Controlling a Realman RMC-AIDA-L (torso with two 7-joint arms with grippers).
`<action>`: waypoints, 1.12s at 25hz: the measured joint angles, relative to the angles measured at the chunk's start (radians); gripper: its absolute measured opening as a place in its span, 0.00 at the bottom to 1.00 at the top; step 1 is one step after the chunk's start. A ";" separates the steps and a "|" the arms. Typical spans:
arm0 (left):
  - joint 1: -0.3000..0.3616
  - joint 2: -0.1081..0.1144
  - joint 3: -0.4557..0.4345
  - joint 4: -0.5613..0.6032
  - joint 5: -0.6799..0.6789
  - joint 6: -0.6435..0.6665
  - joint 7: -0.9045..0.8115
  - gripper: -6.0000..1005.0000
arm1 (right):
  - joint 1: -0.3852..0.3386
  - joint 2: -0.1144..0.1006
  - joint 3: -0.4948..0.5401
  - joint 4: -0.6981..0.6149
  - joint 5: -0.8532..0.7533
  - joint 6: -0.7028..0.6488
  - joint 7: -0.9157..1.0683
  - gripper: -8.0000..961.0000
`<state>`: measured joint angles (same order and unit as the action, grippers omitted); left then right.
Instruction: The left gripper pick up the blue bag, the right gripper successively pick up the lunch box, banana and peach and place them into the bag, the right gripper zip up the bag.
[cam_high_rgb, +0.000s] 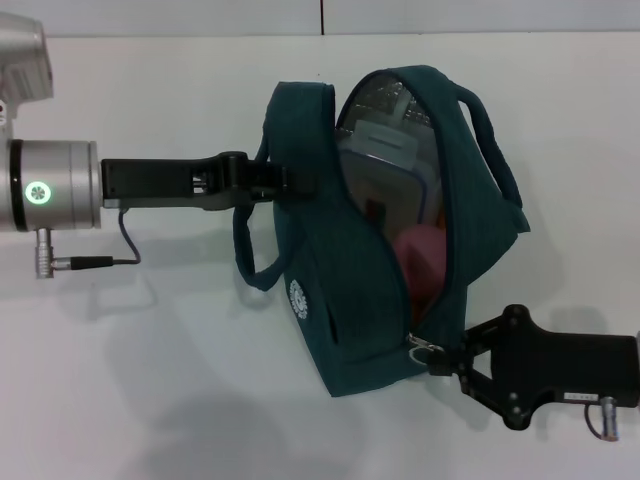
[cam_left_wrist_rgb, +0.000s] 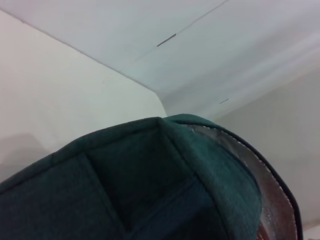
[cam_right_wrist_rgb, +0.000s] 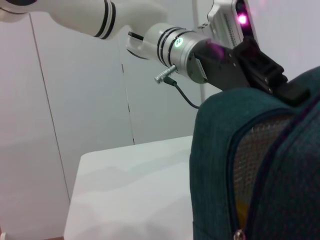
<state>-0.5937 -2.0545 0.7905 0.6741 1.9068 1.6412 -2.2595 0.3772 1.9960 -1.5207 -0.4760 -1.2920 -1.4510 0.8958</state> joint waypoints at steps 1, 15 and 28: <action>0.001 0.000 0.000 -0.001 -0.009 0.000 0.013 0.06 | -0.001 -0.003 0.004 -0.002 -0.001 -0.007 0.000 0.02; 0.037 -0.009 -0.026 -0.005 -0.106 0.001 0.227 0.52 | -0.011 -0.024 0.127 -0.003 -0.008 -0.142 -0.072 0.02; 0.137 -0.025 -0.132 -0.019 -0.341 -0.003 0.491 0.52 | 0.012 0.017 0.152 -0.097 0.011 -0.149 -0.071 0.02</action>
<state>-0.4566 -2.0800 0.6582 0.6549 1.5655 1.6378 -1.7681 0.3896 2.0129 -1.3686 -0.5732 -1.2807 -1.5995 0.8252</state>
